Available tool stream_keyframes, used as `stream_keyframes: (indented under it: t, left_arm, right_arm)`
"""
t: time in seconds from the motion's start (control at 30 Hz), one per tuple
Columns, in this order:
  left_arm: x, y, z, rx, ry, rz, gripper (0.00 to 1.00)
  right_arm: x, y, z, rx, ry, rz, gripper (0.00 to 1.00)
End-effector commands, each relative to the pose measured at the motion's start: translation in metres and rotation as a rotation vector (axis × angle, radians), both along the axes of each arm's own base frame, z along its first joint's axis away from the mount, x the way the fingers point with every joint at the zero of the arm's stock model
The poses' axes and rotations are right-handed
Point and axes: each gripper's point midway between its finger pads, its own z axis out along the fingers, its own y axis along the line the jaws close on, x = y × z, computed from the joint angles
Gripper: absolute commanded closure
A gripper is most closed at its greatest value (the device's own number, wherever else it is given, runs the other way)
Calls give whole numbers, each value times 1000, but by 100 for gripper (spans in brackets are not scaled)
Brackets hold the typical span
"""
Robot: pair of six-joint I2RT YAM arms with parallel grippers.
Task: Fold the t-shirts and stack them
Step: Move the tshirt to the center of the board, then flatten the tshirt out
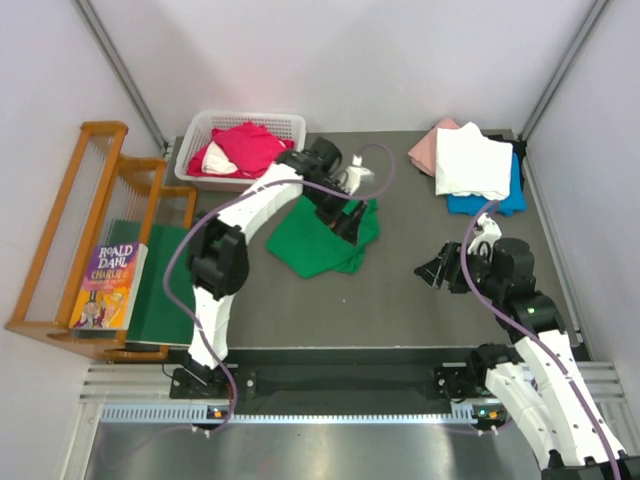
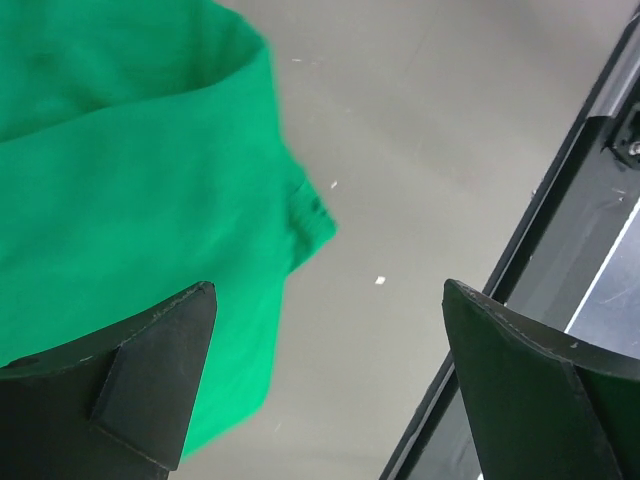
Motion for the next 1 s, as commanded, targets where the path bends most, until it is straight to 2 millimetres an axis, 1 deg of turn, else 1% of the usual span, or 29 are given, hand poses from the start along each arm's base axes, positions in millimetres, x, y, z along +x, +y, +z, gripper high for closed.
stream_keyframes:
  t: [0.0, 0.13, 0.17, 0.2, 0.27, 0.33, 0.4, 0.47, 0.67, 0.77, 0.8, 0.87, 0.9, 0.93, 0.97]
  left_arm:
    - [-4, -39, -10, -11, -23, -8, 1]
    - [7, -49, -22, 29, -56, 4, 1]
    - [9, -49, -26, 40, -52, 12, 1]
    - [16, -50, -30, 55, -60, 25, 1]
    - [21, -53, -33, 65, -66, 35, 1]
    - [32, -53, -39, 86, -93, 51, 1]
    - [41, -52, -46, 110, -121, 66, 1]
    - [47, -51, -52, 129, -134, 74, 1]
    - [53, -50, -81, 189, -123, 84, 1]
    - [53, -52, -84, 188, -113, 84, 1]
    - [52, -53, -84, 184, -109, 82, 3]
    - [50, -54, -80, 172, -105, 74, 14]
    - [49, -53, -80, 174, -107, 71, 27]
    - [48, -53, -79, 175, -108, 71, 37]
    - [48, -50, -75, 178, -115, 76, 54]
  right_arm:
    - [10, 3, 14, 16, -67, 2, 27]
    - [10, 6, 12, 30, -61, 11, 27]
    - [10, 6, 12, 31, -59, 12, 27]
    - [10, 7, 12, 35, -59, 19, 27]
    - [10, 8, 11, 37, -57, 21, 28]
    - [10, 9, 12, 41, -59, 26, 27]
    - [10, 10, 14, 47, -61, 33, 28]
    - [9, 10, 14, 47, -60, 37, 28]
    - [8, 11, 20, 50, -71, 42, 28]
    - [9, 11, 20, 49, -71, 42, 29]
    - [8, 11, 19, 50, -68, 43, 29]
    - [9, 11, 20, 49, -71, 42, 30]
    - [9, 11, 19, 49, -69, 44, 30]
    - [9, 11, 18, 48, -66, 42, 30]
    - [9, 11, 18, 47, -67, 43, 30]
